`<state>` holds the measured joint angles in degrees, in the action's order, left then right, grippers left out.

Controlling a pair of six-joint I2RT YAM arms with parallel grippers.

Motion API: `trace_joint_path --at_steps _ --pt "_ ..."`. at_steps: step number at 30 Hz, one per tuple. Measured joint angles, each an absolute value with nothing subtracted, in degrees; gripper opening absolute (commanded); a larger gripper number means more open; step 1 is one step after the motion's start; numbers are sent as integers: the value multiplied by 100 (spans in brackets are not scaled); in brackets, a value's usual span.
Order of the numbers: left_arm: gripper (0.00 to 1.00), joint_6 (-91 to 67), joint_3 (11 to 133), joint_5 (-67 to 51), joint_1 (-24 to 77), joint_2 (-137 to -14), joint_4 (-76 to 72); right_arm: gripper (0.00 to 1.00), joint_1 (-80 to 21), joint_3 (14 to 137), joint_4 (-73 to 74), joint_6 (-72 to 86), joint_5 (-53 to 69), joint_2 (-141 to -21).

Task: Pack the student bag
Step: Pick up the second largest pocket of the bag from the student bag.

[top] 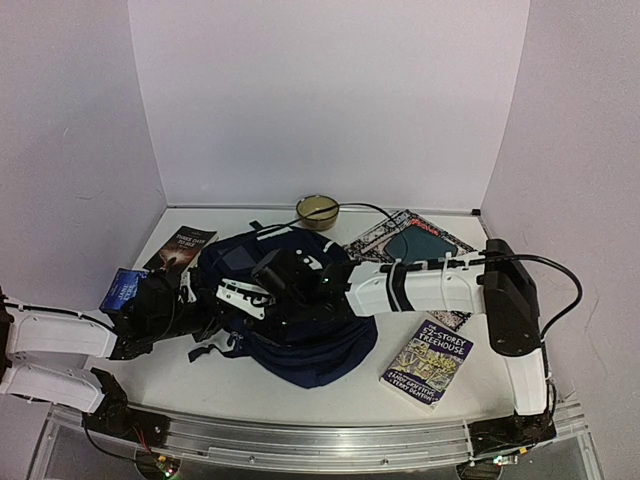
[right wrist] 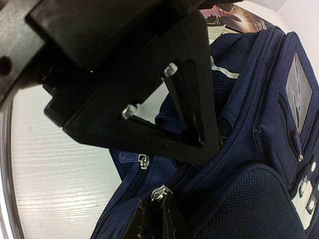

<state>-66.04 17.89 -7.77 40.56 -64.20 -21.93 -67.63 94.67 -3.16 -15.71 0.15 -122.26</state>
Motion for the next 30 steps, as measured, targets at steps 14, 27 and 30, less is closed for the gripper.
trace_joint_path --at_steps 14,27,30 --pt "0 -6363 1789 -780 4049 -6364 -1972 0 -6674 9105 -469 -1079 244 -12048" --pt "0 -6311 1876 -970 3928 -6328 -1941 17 -6676 9034 -217 -687 258 -11854" --pt "0 -6360 1876 -993 3896 -6329 -1929 24 -6729 9034 -208 -664 182 -11883"
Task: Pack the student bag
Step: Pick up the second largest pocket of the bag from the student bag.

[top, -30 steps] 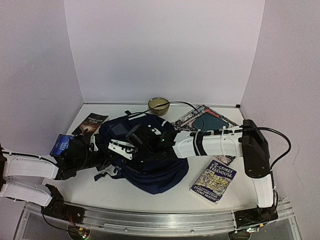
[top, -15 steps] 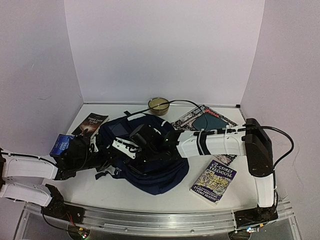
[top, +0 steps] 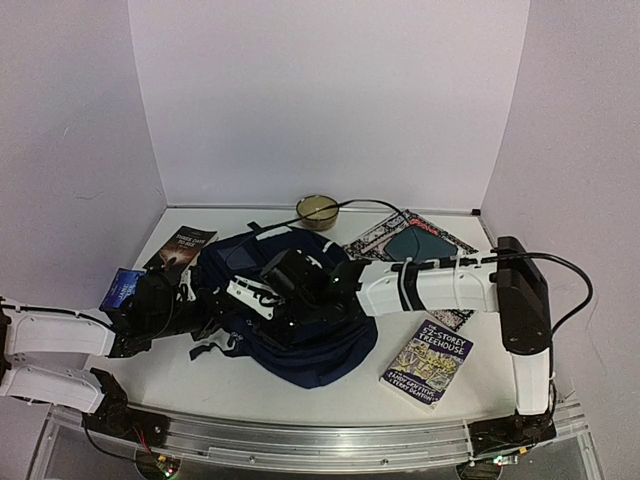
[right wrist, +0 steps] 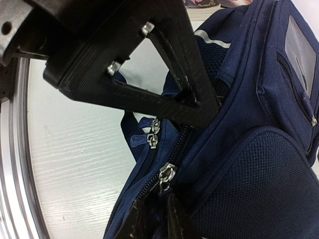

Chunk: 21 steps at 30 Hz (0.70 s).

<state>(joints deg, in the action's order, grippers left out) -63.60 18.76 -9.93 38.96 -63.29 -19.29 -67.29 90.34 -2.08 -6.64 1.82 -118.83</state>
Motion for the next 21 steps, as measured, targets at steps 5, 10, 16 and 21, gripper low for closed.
trace_joint_path --at_steps 5,10,16,21 --pt "0 -6462 1876 -996 3892 -6329 -1895 26 -6797 8937 -366 -636 44 -11915" --pt "0 -6555 1876 -992 3872 -6329 -1894 21 -6837 8780 -656 -634 -195 -11918" --pt "0 -6633 1876 -984 3846 -6329 -1891 16 -6893 8759 -974 -642 -635 -12065" --pt "0 -6706 1876 -881 3841 -6326 -1842 19 -6931 8790 -1145 -686 -834 -12176"
